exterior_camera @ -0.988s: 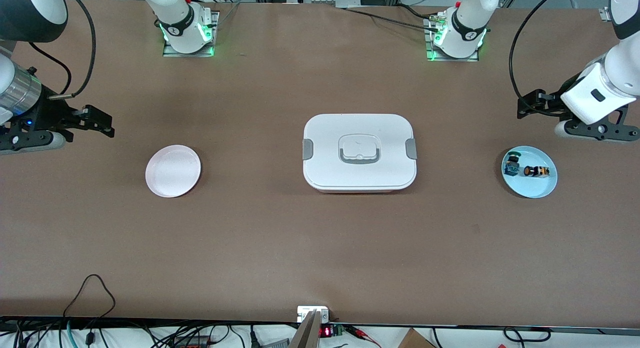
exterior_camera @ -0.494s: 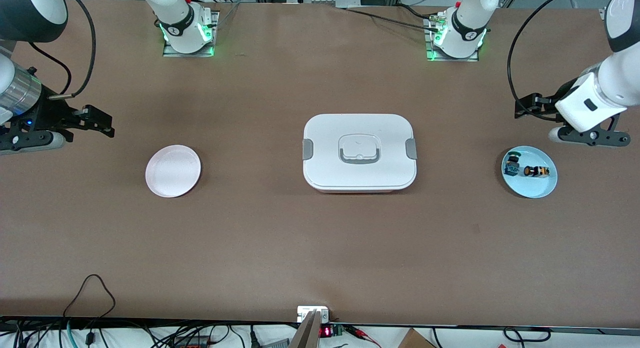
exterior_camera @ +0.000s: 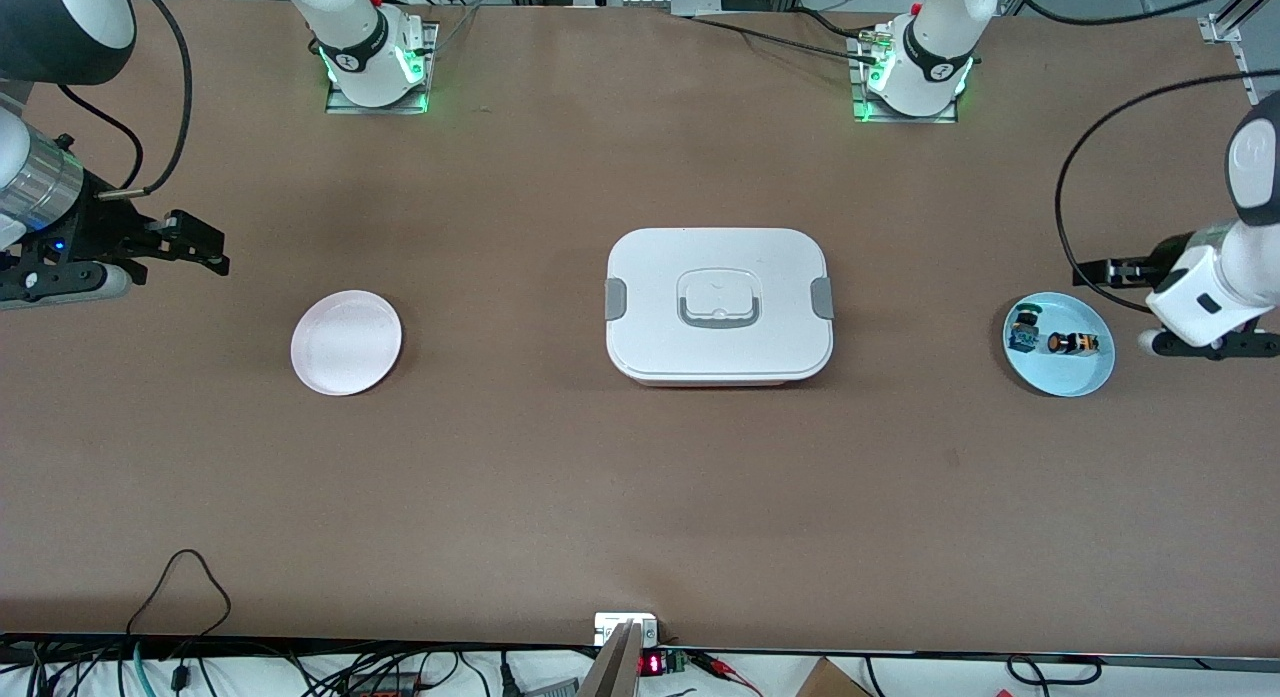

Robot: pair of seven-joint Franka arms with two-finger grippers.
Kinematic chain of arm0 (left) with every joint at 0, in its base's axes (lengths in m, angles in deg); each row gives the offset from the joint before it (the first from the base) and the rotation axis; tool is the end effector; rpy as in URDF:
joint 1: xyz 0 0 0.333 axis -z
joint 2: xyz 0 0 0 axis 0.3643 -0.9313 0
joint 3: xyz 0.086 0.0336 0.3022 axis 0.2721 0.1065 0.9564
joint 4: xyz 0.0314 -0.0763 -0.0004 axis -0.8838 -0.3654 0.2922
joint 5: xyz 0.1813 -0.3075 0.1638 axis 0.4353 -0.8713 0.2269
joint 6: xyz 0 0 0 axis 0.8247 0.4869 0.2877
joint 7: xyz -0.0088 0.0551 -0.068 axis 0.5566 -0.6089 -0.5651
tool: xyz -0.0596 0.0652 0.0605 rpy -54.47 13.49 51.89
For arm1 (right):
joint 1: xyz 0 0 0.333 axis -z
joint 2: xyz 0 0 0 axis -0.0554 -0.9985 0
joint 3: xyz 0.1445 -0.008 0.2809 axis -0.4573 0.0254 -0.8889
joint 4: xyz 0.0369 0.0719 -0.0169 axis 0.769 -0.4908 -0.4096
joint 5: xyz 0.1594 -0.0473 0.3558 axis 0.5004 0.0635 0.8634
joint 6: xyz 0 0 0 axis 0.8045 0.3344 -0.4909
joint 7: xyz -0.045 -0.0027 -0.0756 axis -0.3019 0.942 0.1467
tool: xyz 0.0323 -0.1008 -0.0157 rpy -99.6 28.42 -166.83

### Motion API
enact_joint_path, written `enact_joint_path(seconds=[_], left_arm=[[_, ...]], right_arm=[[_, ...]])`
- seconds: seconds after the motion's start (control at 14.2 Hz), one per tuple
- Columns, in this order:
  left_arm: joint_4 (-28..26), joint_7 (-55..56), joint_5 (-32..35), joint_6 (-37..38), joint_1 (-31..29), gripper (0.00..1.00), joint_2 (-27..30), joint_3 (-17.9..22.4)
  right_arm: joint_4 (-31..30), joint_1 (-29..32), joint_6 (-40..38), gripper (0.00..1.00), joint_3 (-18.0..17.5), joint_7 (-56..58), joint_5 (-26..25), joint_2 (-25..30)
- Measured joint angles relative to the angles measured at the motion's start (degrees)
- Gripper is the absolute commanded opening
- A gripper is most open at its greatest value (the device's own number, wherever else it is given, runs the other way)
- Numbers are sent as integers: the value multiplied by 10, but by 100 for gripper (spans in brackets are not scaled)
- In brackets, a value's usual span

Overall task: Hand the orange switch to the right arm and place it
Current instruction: 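Move the left gripper down over the orange switch on the blue plate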

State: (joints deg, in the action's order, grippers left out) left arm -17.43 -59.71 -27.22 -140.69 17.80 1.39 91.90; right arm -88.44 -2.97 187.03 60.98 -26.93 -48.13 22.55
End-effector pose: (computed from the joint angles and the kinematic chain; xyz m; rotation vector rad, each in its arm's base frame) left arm 0.5997 0.0795 0.4404 -2.9953 0.0341 0.4999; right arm 0.5880 0.0235 0.5557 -3.1172 -0.1808 -0.0023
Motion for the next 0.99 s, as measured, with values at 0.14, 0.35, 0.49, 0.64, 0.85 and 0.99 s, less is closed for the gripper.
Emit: enact_joint_path(seconds=[0.14, 0.35, 0.49, 0.64, 0.85, 0.99], left_arm=[[0, -6, 14, -24, -2, 100, -19, 0], [-26, -8, 16, -101, -4, 100, -32, -1], [-60, -8, 16, -179, -4, 100, -38, -1], [-93, -15, 17, -249, -14, 100, -48, 0], [-128, -64, 17, -364, -56, 99, -85, 0], [-139, -85, 17, -390, -81, 98, -106, 0]], right_arm=[[0, 0, 0, 100, 0, 0, 0, 0], [0, 0, 0, 100, 0, 0, 0, 0], [0, 0, 0, 100, 0, 0, 0, 0], [0, 0, 0, 100, 0, 0, 0, 0], [0, 0, 0, 100, 0, 0, 0, 0], [0, 0, 0, 100, 0, 0, 0, 0]])
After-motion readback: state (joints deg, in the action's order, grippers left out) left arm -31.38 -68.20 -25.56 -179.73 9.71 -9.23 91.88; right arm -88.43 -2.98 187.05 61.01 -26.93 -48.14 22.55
